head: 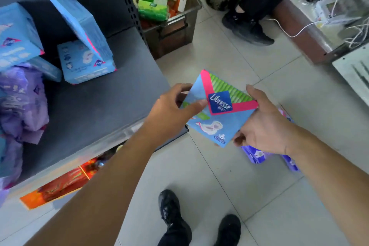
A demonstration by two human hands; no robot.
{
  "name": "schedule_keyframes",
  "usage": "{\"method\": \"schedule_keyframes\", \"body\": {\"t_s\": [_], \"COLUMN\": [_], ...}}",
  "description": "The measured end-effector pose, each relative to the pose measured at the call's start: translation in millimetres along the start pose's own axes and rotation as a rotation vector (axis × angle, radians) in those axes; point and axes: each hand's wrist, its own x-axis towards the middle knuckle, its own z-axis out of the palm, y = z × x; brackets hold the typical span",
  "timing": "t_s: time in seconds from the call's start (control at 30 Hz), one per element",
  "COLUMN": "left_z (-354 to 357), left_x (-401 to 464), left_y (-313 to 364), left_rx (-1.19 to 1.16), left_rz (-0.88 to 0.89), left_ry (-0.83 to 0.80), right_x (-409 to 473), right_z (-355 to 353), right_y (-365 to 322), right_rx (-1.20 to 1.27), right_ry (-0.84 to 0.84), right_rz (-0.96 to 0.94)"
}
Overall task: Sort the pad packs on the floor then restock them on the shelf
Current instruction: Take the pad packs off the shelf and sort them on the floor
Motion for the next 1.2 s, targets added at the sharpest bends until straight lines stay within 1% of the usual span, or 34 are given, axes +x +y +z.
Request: {"method": "schedule_keyframes", "body": {"t_s": [0.1, 0.2, 0.23, 0.3, 0.37, 0.43, 0.63, 0.8, 0.9, 1.0, 1.07, 1.2], "left_z": [46.0, 102.6, 122.8, 165.1, 207.3, 247.7, 349.3, 415.7, 460.8, 509.3, 544.7, 592.2], "left_x": [-7.7, -16.9, -21.2, -30.7, -40.6, -49.1, -50.6, -32.3, -15.5, 2.2, 12.0, 30.3], "left_y": [10.0, 12.6, 12.6, 13.2, 16.6, 21.6, 24.2, 10.9, -3.0, -32.2, -58.4, -103.7], "left_rx": [-0.033, -0.081, -0.078, -0.038, 0.000, 0.048, 0.141, 0.223, 0.244, 0.327, 0.427, 0.686], "left_rz": [-0.062, -0.143, -0.160, -0.186, -0.222, -0.250, -0.253, -0.298, -0.300, -0.249, -0.205, -0.098], "left_ry": [0.025, 0.068, 0.042, -0.062, -0.154, -0.229, -0.448, -0.639, -0.723, -0.781, -0.807, -0.784], "right_x": [-25.1, -60.2, -72.3, -97.5, -124.6, -149.6, -190.1, -199.8, -199.6, -189.3, -178.0, -146.7], "right_z": [-31.7, -60.0, -70.3, -92.8, -113.1, -134.1, -194.7, -235.1, -264.3, -300.7, -327.3, -372.8], "right_y": [30.8, 66.2, 79.8, 107.2, 129.9, 154.1, 219.8, 261.2, 285.3, 315.6, 343.5, 401.1], "right_rx": [0.112, 0.129, 0.100, 0.055, 0.102, 0.183, 0.363, 0.516, 0.621, 0.713, 0.754, 0.779], "right_ry": [0.126, 0.369, 0.442, 0.591, 0.737, 0.830, 0.988, 1.103, 1.182, 1.235, 1.271, 1.331], "right_rz": [0.007, -0.084, -0.119, -0.178, -0.220, -0.245, -0.171, -0.091, -0.082, -0.062, -0.043, 0.028]}}
